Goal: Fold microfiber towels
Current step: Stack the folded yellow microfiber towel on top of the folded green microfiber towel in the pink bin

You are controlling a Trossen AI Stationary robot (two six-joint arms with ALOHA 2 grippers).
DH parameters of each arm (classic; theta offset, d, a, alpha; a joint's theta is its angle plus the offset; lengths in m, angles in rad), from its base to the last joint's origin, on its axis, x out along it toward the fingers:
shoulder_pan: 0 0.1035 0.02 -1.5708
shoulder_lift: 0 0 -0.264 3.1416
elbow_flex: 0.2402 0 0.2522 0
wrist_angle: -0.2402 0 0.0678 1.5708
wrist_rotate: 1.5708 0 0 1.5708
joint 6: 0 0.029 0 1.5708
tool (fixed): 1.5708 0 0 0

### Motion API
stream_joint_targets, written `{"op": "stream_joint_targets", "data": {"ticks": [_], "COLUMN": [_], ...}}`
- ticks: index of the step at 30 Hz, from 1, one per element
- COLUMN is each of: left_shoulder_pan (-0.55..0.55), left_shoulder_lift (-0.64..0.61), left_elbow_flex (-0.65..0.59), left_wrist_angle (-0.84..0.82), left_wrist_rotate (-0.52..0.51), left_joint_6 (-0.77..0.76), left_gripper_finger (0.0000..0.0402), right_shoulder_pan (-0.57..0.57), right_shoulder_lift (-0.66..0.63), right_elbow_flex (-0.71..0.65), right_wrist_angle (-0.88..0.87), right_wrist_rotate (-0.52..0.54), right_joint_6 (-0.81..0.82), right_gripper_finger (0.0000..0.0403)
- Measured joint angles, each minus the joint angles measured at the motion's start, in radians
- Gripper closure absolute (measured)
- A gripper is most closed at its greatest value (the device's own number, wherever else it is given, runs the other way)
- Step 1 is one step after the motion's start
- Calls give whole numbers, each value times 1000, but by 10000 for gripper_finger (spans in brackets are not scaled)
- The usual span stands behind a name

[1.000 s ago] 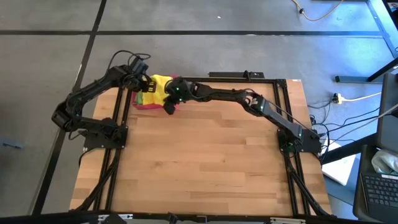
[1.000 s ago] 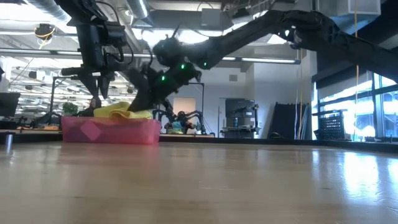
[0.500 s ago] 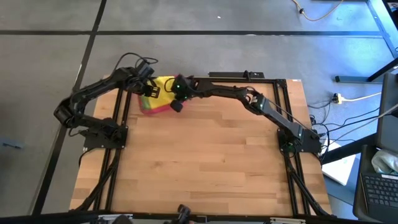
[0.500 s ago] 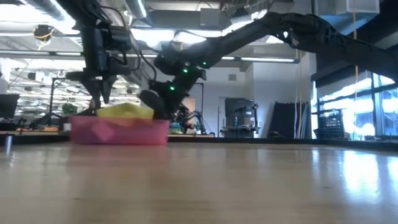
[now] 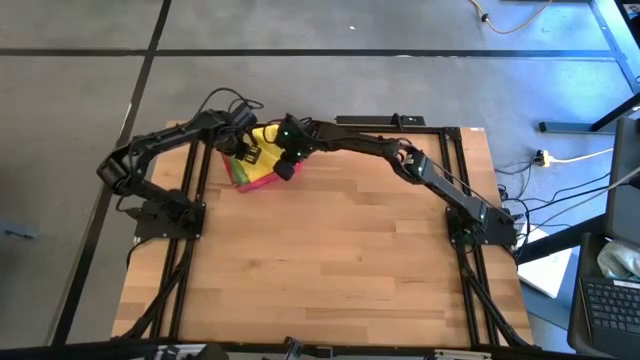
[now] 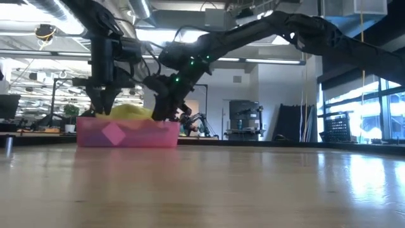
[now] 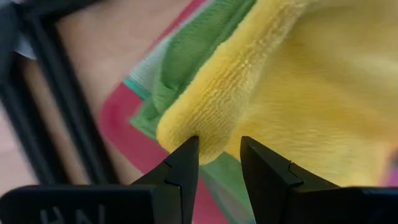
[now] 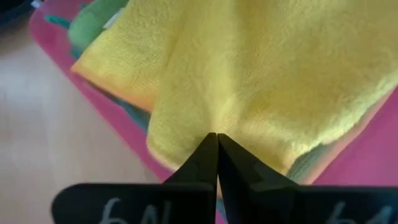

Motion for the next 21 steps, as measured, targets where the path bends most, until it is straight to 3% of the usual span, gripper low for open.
{"op": "stream_joint_targets", "data": {"ticks": [3, 10, 17, 21], "left_shoulder_pan": [-2, 11, 11, 11], "left_shoulder_lift": [40, 123, 44, -58], "left_elbow_flex": [0, 0, 2, 15], "left_wrist_angle": [-5, -70, -90, -85], "left_wrist_rotate": [-61, -68, -63, -74], "left_joint_6": [52, 93, 133, 112], "left_gripper_finger": [292, 292, 292, 292], "right_shoulder_pan": [3, 3, 3, 2], "right_shoulder_lift": [-12, -46, -75, -75], "right_elbow_flex": [-1, 4, 5, -3], "right_wrist_angle": [-35, -126, 62, 236], "right_wrist_rotate": [-6, -46, 5, 108], "right_joint_6": [0, -29, -23, -20], "right_gripper_finger": [391, 391, 391, 391]}}
